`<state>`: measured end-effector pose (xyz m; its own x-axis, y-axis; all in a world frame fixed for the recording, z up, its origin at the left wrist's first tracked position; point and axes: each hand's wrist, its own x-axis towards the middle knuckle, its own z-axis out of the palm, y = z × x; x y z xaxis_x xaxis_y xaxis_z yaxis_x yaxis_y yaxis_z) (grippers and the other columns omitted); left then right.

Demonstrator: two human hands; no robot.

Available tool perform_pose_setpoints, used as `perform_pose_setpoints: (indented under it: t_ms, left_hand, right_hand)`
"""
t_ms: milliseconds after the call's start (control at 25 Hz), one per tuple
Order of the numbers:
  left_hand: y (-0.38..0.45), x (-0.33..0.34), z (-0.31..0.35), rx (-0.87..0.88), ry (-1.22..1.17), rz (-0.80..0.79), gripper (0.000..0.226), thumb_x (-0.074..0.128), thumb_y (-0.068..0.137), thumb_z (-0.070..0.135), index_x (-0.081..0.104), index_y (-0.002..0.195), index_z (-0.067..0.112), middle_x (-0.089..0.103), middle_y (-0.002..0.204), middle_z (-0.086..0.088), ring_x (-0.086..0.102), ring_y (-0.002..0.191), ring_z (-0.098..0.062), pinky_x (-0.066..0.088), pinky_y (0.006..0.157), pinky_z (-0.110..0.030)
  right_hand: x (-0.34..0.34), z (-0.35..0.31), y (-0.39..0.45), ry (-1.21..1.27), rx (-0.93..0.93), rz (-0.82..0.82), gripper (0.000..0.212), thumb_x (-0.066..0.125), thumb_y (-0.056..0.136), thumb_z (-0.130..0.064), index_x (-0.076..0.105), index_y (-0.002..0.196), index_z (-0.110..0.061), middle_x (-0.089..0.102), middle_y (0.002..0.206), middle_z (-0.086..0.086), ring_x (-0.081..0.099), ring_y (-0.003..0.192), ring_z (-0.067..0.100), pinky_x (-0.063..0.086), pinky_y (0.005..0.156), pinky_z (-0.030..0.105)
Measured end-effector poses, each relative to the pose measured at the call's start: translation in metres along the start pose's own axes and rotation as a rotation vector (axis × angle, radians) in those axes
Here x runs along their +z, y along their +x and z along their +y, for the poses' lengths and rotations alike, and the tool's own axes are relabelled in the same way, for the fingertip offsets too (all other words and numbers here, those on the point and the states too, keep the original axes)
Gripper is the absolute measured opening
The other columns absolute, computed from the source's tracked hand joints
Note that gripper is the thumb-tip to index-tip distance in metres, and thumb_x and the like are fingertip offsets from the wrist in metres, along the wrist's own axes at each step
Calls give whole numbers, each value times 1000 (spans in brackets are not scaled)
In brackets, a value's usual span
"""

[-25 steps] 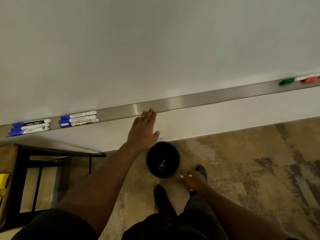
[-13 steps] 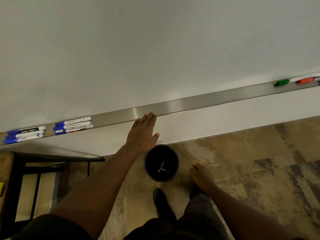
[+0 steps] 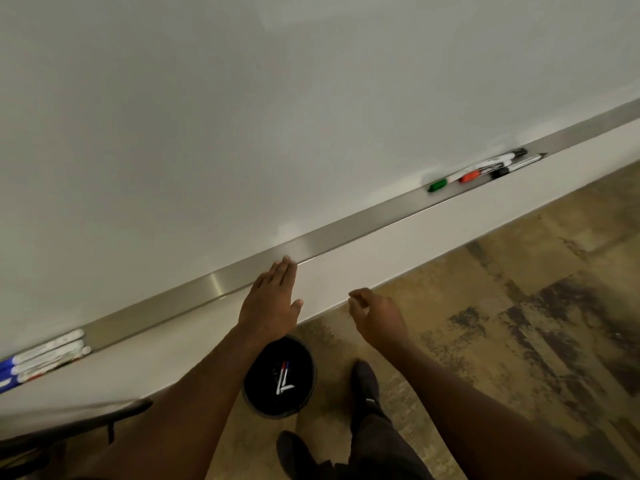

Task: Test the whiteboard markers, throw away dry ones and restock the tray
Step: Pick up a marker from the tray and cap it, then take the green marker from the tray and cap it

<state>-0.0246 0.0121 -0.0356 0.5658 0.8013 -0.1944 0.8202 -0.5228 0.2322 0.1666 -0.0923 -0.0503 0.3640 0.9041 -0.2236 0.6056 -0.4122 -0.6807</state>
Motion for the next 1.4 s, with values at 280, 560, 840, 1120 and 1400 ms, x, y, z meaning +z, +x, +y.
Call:
perform_pose_setpoints:
  t_ms: [280, 560, 840, 1120, 1400]
  left_hand:
    - [47, 4, 42, 81, -25, -20, 75, 42, 99, 36, -5, 153, 13, -5, 162, -3, -1, 150, -18, 7, 120, -31]
    - [91, 16, 79, 169, 27, 1, 75, 40, 99, 33, -10, 152, 14, -11, 160, -3, -5, 149, -20, 4, 119, -31]
    - [118, 30, 95, 204, 161, 16, 87, 50, 91, 37, -7, 154, 16, -6, 162, -3, 0, 149, -21, 12, 120, -37]
    - [120, 35, 95, 189, 162, 16, 100, 68, 77, 39, 10, 155, 15, 13, 162, -4, 14, 148, -21, 22, 116, -39]
    - [121, 36, 95, 194, 170, 31, 103, 69, 76, 41, 9, 155, 16, 14, 161, -3, 15, 148, -21, 23, 116, -39]
  right_hand:
    - [-86, 18, 71, -215, -88, 201, 35, 48, 97, -36, 58, 128, -22, 62, 128, -1, 54, 119, 18, 46, 95, 33]
    - [-154, 52, 137, -292, -58, 332, 34, 46, 97, -14, 56, 130, -14, 60, 130, 7, 52, 120, 24, 50, 92, 38]
    - [-203, 74, 194, -632, -187, 230, 38, 51, 87, 5, 56, 123, -7, 55, 112, 13, 53, 100, 29, 46, 67, 35]
    - [-209, 81, 226, -779, -240, 117, 28, 50, 90, -1, 59, 116, -6, 50, 108, 13, 51, 98, 30, 44, 66, 37]
    - [-197, 88, 229, -749, -551, 147, 32, 63, 87, -4, 59, 118, -9, 53, 107, 13, 52, 89, 27, 46, 64, 36]
